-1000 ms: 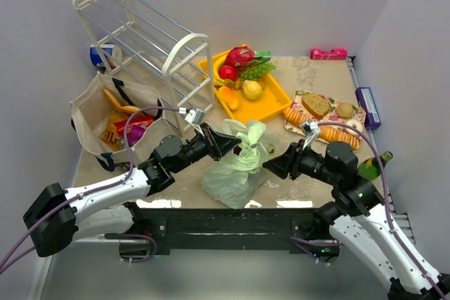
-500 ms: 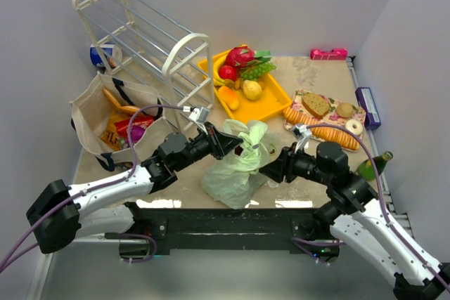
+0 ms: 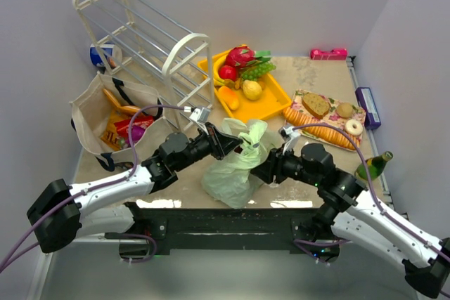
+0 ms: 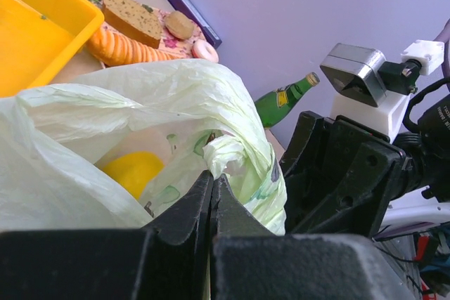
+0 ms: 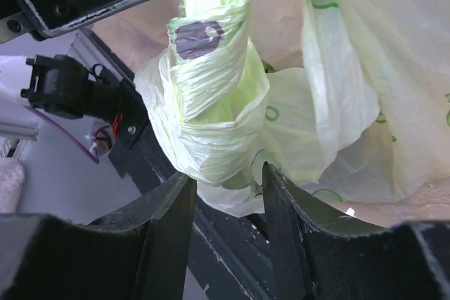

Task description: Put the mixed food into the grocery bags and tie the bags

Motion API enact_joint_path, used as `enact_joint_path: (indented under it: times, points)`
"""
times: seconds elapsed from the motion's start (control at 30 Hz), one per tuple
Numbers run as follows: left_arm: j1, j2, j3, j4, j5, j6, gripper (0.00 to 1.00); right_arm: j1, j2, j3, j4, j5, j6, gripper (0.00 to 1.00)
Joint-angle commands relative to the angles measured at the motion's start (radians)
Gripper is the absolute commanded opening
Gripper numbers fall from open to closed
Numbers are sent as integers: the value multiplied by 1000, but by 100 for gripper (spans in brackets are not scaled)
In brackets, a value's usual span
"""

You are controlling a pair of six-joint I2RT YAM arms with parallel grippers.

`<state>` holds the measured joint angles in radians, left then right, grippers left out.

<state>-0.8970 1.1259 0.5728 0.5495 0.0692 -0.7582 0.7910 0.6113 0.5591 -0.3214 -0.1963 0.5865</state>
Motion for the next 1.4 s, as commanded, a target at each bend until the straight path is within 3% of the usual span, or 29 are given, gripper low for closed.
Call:
enact_joint_path:
  times: [0.0, 0.37, 0.57, 0.77, 1.13, 1.37]
  points:
    - [3, -11, 52, 18, -20, 16, 0, 4, -5, -5, 70, 74, 9, 44]
    - [4, -3, 62, 6, -25, 17, 0, 4, 16, -24, 136, 43, 12, 24]
    - [4, -5, 65, -3, -45, 22, 0, 4, -5, -22, 93, 92, 13, 0]
    - [26, -38, 88, -92, -117, 37, 0, 2, -24, 25, -26, 175, 22, 0]
    - [167, -95, 142, -258, -197, 56, 0, 2, -107, 139, -263, 696, 43, 0]
    - [263, -117, 136, -306, -181, 68, 0, -4, -24, 177, -297, 840, -20, 0]
